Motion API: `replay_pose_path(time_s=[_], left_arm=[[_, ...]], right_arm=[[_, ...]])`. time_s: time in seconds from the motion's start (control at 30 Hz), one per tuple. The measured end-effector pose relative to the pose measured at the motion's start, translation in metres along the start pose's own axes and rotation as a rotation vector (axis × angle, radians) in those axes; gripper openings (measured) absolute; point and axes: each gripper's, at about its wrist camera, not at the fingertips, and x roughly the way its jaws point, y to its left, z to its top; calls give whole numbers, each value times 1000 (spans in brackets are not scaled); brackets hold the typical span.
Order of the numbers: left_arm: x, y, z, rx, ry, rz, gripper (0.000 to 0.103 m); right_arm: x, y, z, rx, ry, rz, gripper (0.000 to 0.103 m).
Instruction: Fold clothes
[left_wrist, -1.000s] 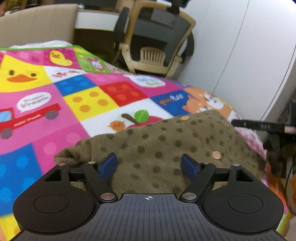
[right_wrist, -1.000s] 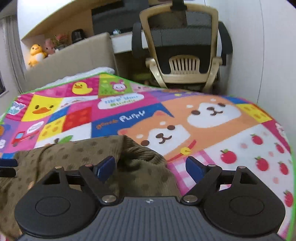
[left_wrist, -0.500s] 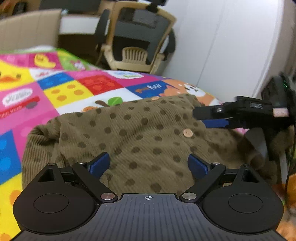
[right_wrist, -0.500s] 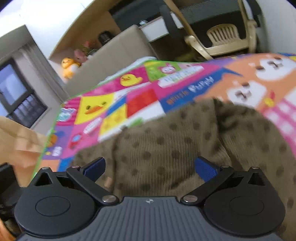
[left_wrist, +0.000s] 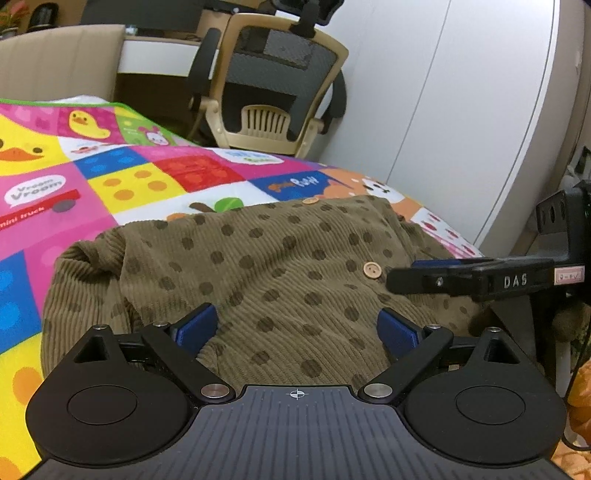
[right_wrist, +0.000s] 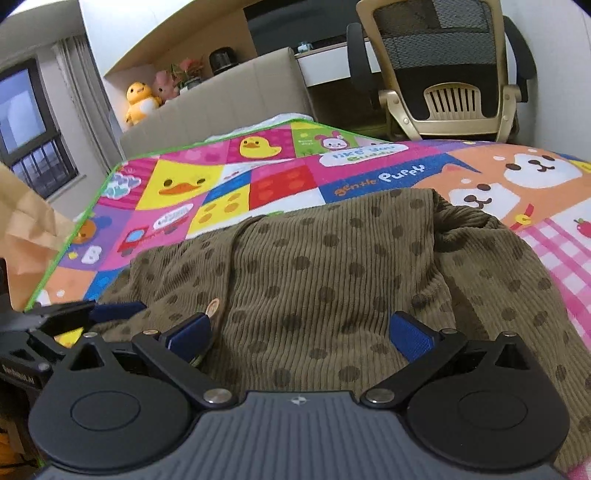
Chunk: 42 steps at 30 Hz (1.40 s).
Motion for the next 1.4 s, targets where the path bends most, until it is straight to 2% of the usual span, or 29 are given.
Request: replay_pose_path(time_s=[0.17,0.3,0.43,0.63,0.77,0.87,1.13,1.27,1.3,1.4], left_arm=[[-1,1,0,-4,0,-6,97],[-6,11,1,-20,9,-38,97],[-23,18,6,-101,1,-29,97],[-44,21,-4,-166,-5,51,99],[-47,28,-13,-202,22,134,99],[-58,33,-13,-233,2,153,99],[-75,42,-24,-165,38,313,100],[-94,50,-25,-209,21,359,100],[-100,50,-24,-225,2,350,100],[-114,39,-20,-240,-74,154,100]], right_arm=[[1,14,-4,-62,27,-59,103],[-5,23,-11,-79,34,-80,103],[-7,26,-13,-82,33,-88,103],[-6,29,-12,-97,37,-105,103],[-6,31,-14,-101,29,-118,103],[-8,30,-15,-97,24,-116,103],[-6,31,-14,-119,50,-119,103],[-6,31,-14,-120,51,-118,103],[-6,31,-14,-121,50,-119,103],[-6,30,-14,-119,47,-118,103]])
